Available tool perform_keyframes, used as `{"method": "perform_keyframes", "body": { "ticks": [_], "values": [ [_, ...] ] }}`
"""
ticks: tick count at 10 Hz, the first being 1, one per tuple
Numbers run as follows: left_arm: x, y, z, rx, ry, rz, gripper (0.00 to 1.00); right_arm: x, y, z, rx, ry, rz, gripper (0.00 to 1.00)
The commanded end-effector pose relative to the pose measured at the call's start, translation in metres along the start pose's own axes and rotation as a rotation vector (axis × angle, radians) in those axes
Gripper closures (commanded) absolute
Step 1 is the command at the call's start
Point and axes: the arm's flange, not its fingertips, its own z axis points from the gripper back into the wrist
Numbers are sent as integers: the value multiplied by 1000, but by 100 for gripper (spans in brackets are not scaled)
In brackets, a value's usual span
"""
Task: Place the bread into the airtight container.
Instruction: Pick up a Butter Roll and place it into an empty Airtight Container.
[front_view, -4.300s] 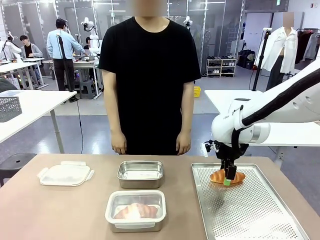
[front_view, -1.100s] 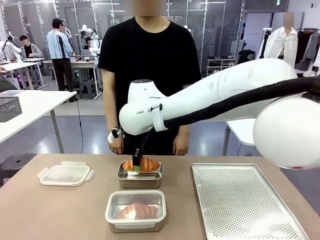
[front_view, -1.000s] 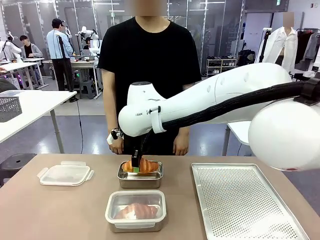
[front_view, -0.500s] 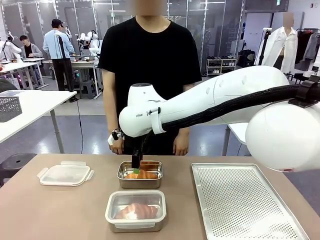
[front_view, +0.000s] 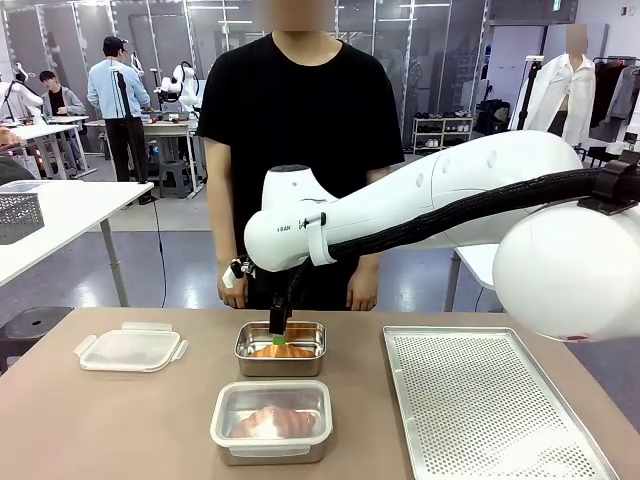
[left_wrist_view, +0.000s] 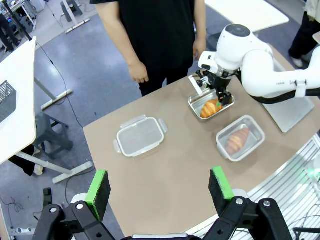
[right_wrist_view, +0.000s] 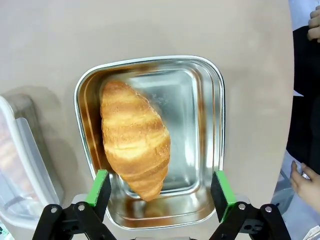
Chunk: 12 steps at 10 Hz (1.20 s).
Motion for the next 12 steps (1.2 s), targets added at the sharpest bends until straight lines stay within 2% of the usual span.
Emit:
{"method": "perform_keyframes", "body": {
  "ticks": [1,12],
  "values": [
    [1,0,1,3,0,-2,0,5,4,1,0,-10,9,0],
    [1,0,1,3,0,-2,0,5,4,1,0,-10,9,0]
  ]
}}
